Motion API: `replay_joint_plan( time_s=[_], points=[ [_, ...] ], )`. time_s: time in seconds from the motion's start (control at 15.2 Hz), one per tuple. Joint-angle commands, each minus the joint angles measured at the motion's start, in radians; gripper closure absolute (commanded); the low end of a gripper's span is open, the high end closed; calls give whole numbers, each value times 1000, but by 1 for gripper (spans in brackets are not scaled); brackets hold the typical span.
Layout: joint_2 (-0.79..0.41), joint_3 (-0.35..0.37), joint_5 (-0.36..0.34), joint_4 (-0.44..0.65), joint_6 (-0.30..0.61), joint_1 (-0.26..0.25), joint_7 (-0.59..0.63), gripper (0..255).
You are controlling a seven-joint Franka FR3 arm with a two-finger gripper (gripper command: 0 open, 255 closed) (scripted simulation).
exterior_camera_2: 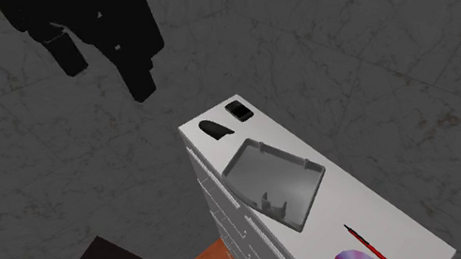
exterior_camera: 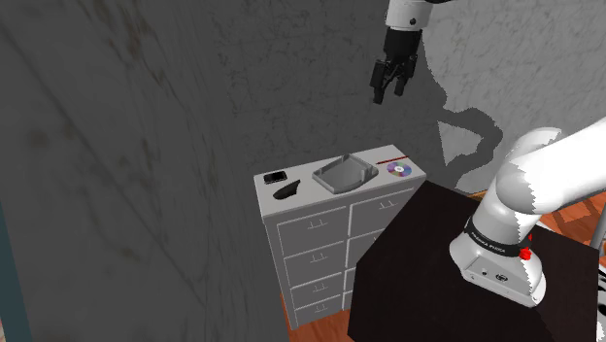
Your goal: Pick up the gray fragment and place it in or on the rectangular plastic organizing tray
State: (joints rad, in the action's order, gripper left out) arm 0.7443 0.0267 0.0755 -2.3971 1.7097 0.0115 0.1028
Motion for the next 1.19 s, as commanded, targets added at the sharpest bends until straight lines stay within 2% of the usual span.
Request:
replay_joint_plan(
  time_s=[0.0,0.53,1.12],
  points=[
    [0,0,0,0,0,0,0,0],
    [-298,-15,-61,50,200,-43,-198,0],
    [-651,-1,-134,191,366,-79,-378,0]
  ],
)
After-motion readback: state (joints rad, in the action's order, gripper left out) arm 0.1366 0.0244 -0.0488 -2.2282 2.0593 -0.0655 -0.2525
